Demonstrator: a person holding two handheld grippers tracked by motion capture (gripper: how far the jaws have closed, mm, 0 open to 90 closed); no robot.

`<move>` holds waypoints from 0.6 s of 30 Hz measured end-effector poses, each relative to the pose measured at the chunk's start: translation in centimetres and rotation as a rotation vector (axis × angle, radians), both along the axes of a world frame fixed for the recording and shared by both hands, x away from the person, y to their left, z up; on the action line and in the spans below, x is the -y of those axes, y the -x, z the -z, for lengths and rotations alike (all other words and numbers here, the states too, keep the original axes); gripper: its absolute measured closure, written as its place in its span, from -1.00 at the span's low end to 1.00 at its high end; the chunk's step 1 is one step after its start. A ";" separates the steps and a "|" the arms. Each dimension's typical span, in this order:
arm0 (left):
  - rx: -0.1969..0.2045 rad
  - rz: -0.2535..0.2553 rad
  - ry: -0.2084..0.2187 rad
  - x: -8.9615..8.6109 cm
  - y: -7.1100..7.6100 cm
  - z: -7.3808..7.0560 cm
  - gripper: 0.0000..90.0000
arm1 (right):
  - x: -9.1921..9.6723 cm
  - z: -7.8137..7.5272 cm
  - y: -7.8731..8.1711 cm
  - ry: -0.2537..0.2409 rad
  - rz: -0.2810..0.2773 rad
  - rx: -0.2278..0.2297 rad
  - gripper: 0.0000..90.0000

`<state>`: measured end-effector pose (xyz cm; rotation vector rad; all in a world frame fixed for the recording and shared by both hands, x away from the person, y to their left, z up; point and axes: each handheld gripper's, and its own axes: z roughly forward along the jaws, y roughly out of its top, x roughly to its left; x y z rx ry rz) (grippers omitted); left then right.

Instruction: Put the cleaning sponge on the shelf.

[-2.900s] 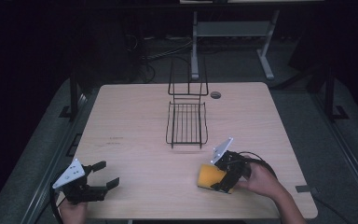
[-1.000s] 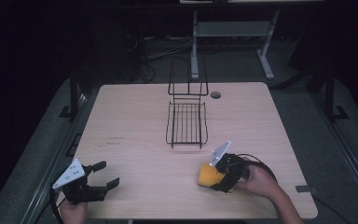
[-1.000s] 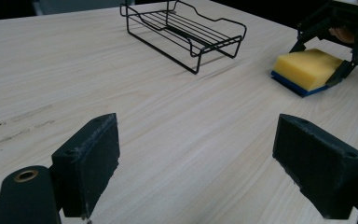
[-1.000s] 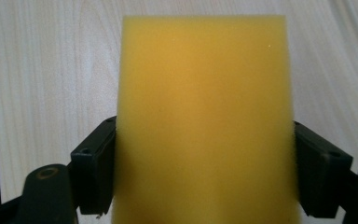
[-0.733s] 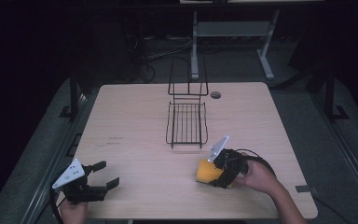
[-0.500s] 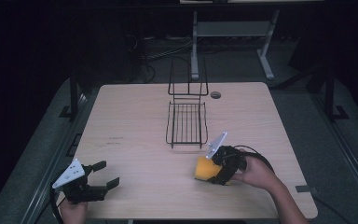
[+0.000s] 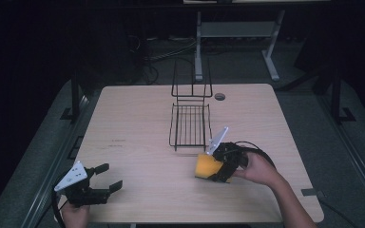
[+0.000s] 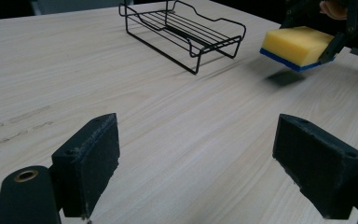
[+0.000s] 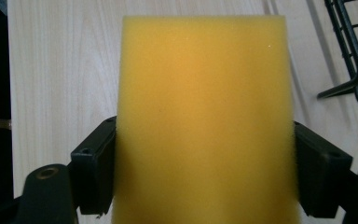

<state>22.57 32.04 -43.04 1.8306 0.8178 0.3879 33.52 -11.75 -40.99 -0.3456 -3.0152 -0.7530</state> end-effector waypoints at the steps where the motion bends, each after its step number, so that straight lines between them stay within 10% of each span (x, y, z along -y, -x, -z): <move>1: -0.001 0.002 0.002 0.0 0.0 0.0 -0.69 | -0.1 -0.1 -0.1 0.002 0.001 -0.001 -0.52; 18: 0.003 -0.001 0.008 -0.1 0.0 0.0 -0.69 | -1.6 -1.4 -1.5 0.001 -0.023 -0.001 -0.52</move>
